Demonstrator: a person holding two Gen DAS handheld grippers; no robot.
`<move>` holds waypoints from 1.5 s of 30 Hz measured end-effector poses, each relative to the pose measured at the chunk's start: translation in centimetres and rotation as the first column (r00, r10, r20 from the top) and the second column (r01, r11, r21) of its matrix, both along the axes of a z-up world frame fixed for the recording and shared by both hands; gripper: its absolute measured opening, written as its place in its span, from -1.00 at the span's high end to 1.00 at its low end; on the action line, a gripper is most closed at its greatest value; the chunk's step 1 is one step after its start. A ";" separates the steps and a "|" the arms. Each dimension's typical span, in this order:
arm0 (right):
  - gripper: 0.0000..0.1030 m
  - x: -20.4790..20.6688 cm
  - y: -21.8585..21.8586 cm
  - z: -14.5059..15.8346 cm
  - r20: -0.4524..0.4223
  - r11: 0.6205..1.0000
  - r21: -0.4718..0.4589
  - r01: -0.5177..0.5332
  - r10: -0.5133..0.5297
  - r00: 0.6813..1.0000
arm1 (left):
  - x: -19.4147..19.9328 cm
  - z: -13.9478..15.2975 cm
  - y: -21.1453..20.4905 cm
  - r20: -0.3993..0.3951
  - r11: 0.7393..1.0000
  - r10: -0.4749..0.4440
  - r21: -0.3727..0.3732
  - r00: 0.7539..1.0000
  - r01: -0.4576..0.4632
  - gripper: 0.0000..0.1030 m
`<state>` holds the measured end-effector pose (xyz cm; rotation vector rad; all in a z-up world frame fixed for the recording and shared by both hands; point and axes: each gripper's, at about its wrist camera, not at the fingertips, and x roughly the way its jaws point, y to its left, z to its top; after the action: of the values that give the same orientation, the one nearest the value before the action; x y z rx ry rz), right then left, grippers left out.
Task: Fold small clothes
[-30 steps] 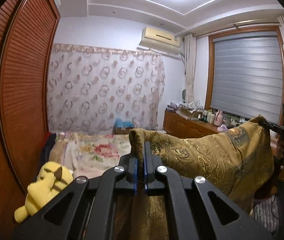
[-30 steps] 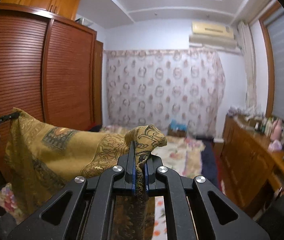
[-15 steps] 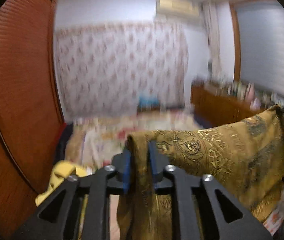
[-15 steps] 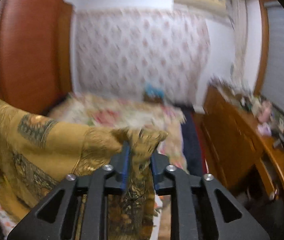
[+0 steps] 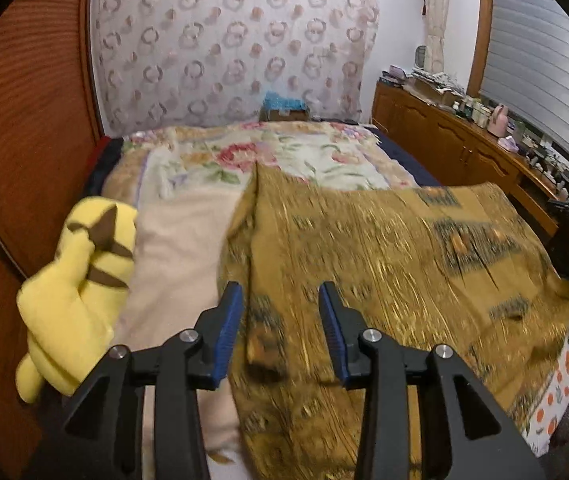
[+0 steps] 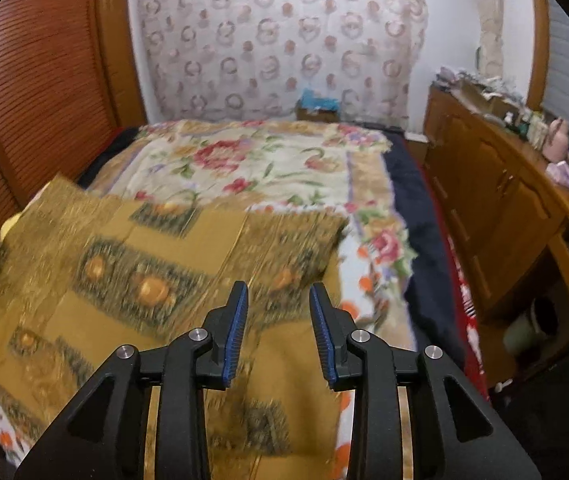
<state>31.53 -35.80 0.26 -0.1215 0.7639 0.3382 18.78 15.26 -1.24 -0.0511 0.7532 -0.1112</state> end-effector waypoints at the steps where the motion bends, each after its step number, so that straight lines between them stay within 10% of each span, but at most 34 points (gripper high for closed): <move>1: 0.38 -0.4 0.0 -0.4 -0.007 1.000 0.000 -0.004 0.004 1.000 | -0.2 -0.3 -0.2 -0.004 1.000 0.003 -0.001 1.000 -0.003 0.27; 24: 0.31 -15.0 -7.9 -5.5 -0.091 0.994 0.079 0.082 -0.075 0.993 | -5.6 -7.3 -4.9 -0.106 0.998 -0.064 0.015 0.992 0.066 0.27; 38: 0.26 -15.2 -7.2 -8.2 -0.148 0.985 0.127 0.113 -0.094 0.984 | -5.5 -7.4 -6.0 -0.109 0.993 -0.092 0.064 0.990 0.099 -0.11; 45: 0.89 -15.8 -5.9 -8.2 -0.139 0.993 0.112 0.043 -0.028 0.990 | -5.5 -7.4 -5.9 -0.109 0.993 -0.091 0.066 0.990 0.099 -0.12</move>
<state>15.73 -41.74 -7.94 0.0236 0.8796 0.3582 13.26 9.33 -8.67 0.0469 0.8653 -0.1734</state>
